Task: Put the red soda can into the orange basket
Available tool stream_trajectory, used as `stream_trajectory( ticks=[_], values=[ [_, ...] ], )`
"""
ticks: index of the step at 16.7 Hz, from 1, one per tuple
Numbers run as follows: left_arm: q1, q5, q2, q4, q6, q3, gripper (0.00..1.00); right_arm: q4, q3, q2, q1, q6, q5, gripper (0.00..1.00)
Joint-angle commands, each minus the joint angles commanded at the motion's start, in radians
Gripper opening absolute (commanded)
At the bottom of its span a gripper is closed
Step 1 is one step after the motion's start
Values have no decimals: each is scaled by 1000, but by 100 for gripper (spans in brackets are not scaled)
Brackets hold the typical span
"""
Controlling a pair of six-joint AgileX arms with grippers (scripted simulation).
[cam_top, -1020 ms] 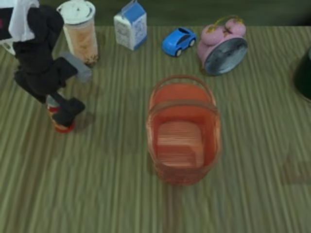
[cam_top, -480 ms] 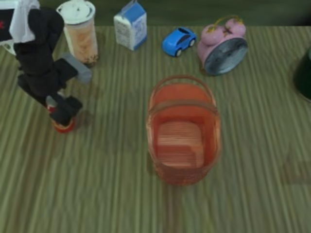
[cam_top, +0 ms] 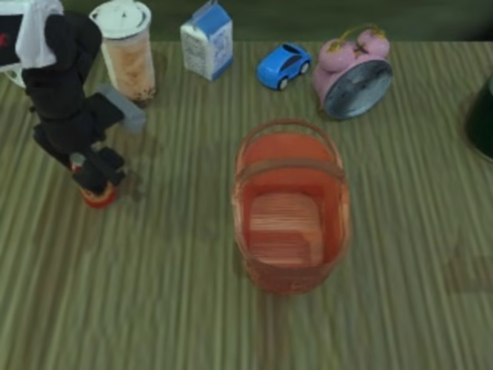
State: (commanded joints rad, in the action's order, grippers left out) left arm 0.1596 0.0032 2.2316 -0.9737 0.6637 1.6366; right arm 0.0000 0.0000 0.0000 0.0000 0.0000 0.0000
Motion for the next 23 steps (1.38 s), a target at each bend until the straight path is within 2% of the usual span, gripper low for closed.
stream_trajectory(
  ticks=[10,13,15,17,20,23],
  values=[
    [-1,0,-2,0,1,0,0,0,0,0,0,0,0,100],
    [10,52,-4,64,-17,-11,0,0,0,0,0,0,0,100],
    [23,126,-6,159,-49,-28,0,0,0,0,0,0,0,100],
    [37,225,-10,295,-96,-54,0,0,0,0,0,0,0,100],
    [62,407,-16,558,-188,-107,0,0,0,0,0,0,0,100],
    [89,613,-27,856,-297,-175,0,0,0,0,0,0,0,100]
  ],
)
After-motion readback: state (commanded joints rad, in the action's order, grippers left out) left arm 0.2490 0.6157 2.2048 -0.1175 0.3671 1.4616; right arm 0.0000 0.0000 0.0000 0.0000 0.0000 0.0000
